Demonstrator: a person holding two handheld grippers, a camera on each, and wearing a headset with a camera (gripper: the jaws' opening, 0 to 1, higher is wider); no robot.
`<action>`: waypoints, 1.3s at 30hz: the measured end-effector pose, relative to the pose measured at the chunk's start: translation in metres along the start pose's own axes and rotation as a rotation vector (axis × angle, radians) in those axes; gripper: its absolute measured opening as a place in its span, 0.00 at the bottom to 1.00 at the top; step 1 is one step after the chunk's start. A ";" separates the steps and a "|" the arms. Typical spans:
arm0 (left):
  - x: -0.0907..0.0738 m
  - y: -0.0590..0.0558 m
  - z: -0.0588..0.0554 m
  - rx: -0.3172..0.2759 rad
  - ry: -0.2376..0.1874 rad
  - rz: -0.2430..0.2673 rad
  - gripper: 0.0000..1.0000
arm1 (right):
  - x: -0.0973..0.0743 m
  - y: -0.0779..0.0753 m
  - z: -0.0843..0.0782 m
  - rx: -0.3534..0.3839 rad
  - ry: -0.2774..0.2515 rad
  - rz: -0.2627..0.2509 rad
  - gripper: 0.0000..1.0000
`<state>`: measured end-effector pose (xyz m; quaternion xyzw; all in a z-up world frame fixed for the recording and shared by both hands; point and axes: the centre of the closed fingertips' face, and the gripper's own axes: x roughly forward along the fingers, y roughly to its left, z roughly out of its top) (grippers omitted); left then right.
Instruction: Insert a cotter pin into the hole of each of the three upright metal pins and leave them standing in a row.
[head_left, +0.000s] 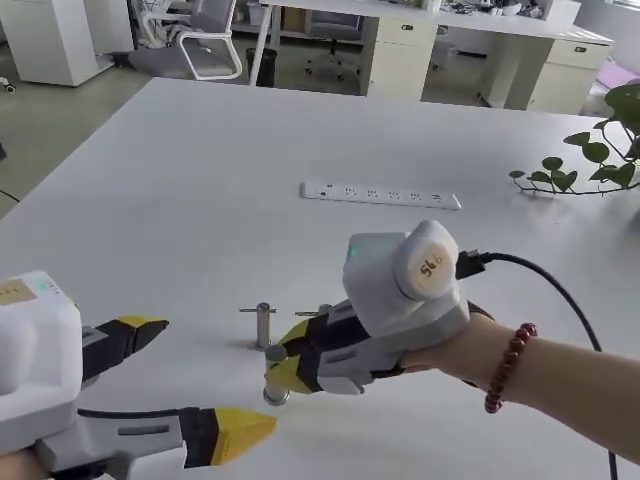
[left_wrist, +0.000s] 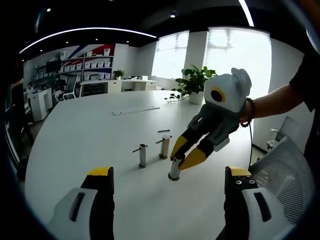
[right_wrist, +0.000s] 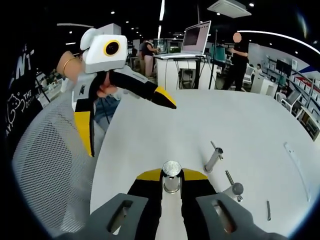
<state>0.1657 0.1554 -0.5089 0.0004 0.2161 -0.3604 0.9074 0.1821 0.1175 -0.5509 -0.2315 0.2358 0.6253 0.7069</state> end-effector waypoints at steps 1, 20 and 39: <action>0.000 0.000 0.001 0.002 -0.002 0.002 0.92 | 0.000 0.000 -0.002 -0.001 0.003 -0.001 0.08; -0.008 0.000 -0.002 0.001 0.001 0.012 0.88 | -0.012 -0.002 -0.033 0.025 0.025 -0.040 0.08; -0.012 -0.001 -0.005 0.010 0.015 0.007 0.87 | -0.016 -0.001 -0.035 -0.018 -0.002 0.072 0.09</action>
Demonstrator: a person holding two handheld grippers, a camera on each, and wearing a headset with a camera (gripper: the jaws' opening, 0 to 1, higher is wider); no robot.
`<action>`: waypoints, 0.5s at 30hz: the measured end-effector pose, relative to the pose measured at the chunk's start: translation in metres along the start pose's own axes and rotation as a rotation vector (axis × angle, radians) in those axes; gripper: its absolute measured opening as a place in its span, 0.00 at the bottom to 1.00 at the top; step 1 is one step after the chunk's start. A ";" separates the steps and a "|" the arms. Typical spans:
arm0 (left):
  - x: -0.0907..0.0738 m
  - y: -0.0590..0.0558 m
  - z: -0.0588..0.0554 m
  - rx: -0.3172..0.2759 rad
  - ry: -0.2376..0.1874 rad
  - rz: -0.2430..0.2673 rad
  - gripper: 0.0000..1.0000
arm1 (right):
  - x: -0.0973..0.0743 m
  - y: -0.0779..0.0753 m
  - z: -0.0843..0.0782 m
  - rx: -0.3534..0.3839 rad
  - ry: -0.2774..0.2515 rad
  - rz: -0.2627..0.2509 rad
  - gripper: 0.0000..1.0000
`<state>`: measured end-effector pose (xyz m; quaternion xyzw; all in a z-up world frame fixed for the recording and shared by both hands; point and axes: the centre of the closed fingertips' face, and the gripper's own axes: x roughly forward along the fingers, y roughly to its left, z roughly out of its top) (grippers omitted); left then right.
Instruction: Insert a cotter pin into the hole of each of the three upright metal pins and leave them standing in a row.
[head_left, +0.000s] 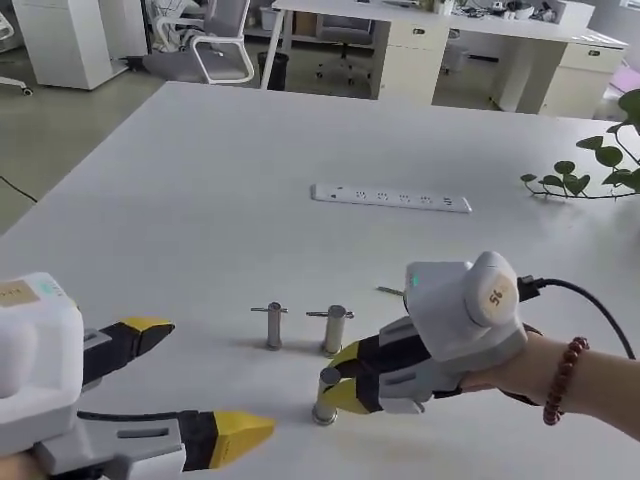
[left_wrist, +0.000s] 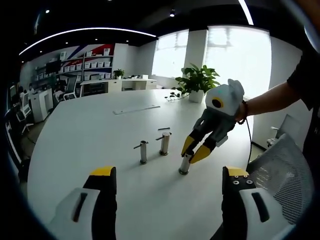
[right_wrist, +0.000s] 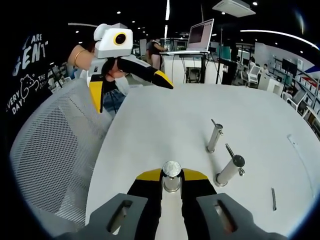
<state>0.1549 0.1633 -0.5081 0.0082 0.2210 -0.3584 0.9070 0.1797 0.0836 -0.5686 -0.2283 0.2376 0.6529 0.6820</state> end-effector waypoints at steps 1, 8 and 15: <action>0.000 0.000 0.000 0.001 0.001 0.000 0.87 | 0.000 0.000 0.000 0.003 0.000 0.004 0.09; 0.000 -0.002 0.000 0.008 0.005 -0.012 0.87 | 0.001 0.002 0.001 0.006 0.000 0.007 0.12; 0.000 -0.002 0.001 0.013 0.007 -0.013 0.87 | -0.002 0.006 0.001 0.041 -0.015 0.006 0.18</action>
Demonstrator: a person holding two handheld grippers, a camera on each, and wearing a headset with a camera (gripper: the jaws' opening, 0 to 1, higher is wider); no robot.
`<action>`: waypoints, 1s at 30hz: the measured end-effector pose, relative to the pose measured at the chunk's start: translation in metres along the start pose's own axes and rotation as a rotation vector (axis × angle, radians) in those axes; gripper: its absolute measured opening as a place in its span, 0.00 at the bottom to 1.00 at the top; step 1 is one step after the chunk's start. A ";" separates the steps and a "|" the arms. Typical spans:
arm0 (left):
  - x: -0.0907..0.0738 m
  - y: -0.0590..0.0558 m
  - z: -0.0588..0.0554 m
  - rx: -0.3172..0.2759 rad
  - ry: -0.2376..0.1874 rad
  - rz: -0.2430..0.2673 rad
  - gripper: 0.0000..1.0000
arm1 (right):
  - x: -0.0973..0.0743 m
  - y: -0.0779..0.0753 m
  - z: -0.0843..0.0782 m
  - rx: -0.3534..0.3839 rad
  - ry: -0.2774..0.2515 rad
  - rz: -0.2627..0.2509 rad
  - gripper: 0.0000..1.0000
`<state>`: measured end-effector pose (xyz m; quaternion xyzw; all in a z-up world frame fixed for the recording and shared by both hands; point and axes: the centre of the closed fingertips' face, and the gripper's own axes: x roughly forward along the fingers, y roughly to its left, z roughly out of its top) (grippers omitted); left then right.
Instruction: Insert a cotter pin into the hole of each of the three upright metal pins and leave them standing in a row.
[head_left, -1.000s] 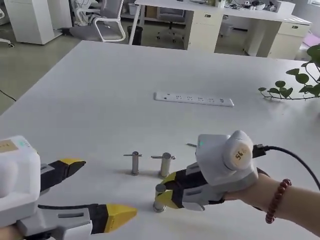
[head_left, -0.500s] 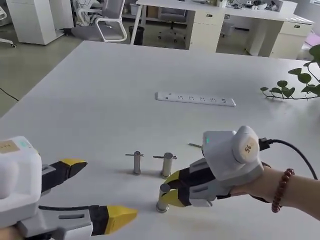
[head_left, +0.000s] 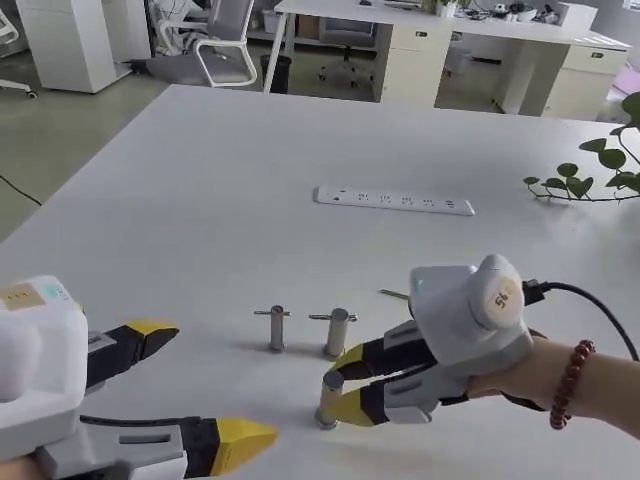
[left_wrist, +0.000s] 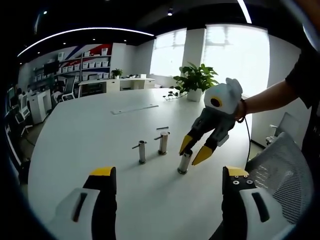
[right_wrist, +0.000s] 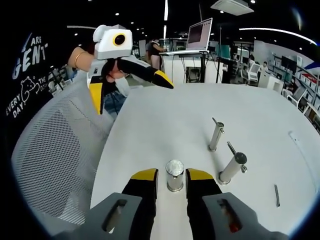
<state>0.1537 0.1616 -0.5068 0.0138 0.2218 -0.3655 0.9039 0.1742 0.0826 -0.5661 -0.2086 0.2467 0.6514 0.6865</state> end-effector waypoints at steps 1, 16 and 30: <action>0.000 0.000 0.000 0.000 0.000 0.000 0.87 | -0.002 0.000 0.001 0.009 -0.005 0.000 0.18; 0.003 0.000 0.005 -0.003 -0.012 0.001 0.89 | -0.029 -0.007 -0.002 0.106 0.001 -0.013 0.32; 0.004 -0.002 0.005 0.005 -0.007 -0.006 0.92 | -0.061 -0.074 -0.035 0.224 0.059 -0.177 0.33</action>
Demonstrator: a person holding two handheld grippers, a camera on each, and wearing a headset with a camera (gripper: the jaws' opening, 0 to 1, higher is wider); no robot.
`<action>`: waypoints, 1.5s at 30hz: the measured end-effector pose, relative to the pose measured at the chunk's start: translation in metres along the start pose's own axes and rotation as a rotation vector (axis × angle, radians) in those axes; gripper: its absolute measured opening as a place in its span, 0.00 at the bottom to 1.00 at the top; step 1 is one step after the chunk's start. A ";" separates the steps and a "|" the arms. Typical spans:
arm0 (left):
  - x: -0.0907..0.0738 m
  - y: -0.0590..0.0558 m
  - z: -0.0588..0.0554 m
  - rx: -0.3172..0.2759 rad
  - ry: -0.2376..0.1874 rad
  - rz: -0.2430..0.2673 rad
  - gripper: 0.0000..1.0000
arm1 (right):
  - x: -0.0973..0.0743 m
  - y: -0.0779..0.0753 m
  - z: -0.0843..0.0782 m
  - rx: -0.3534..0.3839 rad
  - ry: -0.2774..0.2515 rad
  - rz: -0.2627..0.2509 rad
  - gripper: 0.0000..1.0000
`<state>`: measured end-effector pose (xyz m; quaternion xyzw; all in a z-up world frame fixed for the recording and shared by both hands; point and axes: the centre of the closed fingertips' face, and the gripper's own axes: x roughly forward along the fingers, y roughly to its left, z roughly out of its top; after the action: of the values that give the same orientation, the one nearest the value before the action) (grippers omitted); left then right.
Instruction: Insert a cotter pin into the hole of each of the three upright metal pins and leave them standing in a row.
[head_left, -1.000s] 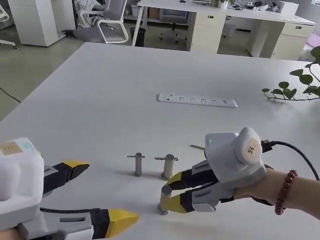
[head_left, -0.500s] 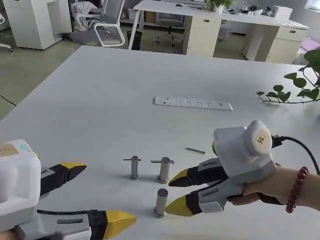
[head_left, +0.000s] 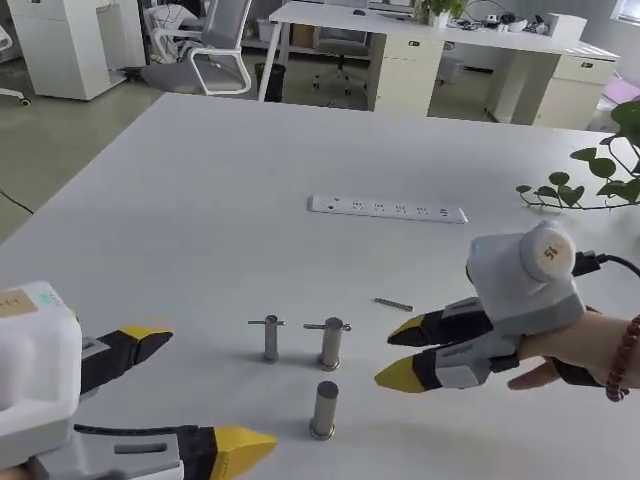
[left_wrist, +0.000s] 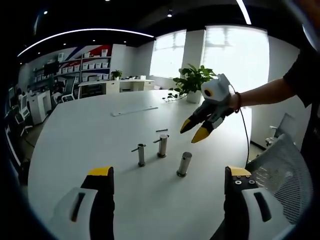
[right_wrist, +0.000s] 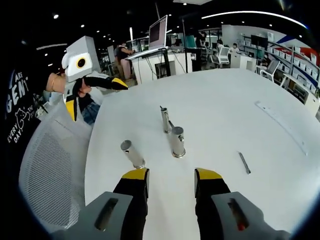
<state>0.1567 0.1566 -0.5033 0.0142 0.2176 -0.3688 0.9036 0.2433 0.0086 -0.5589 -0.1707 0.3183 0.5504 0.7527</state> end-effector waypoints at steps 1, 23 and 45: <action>0.000 -0.001 -0.001 0.011 0.006 -0.003 0.92 | 0.000 -0.006 -0.003 -0.002 0.017 -0.014 0.33; 0.003 0.007 -0.002 0.012 0.003 0.030 0.89 | 0.019 -0.087 -0.003 0.050 0.075 -0.166 0.23; 0.005 0.006 -0.007 0.003 0.025 0.019 0.84 | 0.029 -0.122 -0.023 0.040 0.205 -0.225 0.10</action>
<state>0.1612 0.1590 -0.5124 0.0223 0.2280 -0.3606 0.9041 0.3565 -0.0249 -0.6068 -0.2457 0.3833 0.4356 0.7765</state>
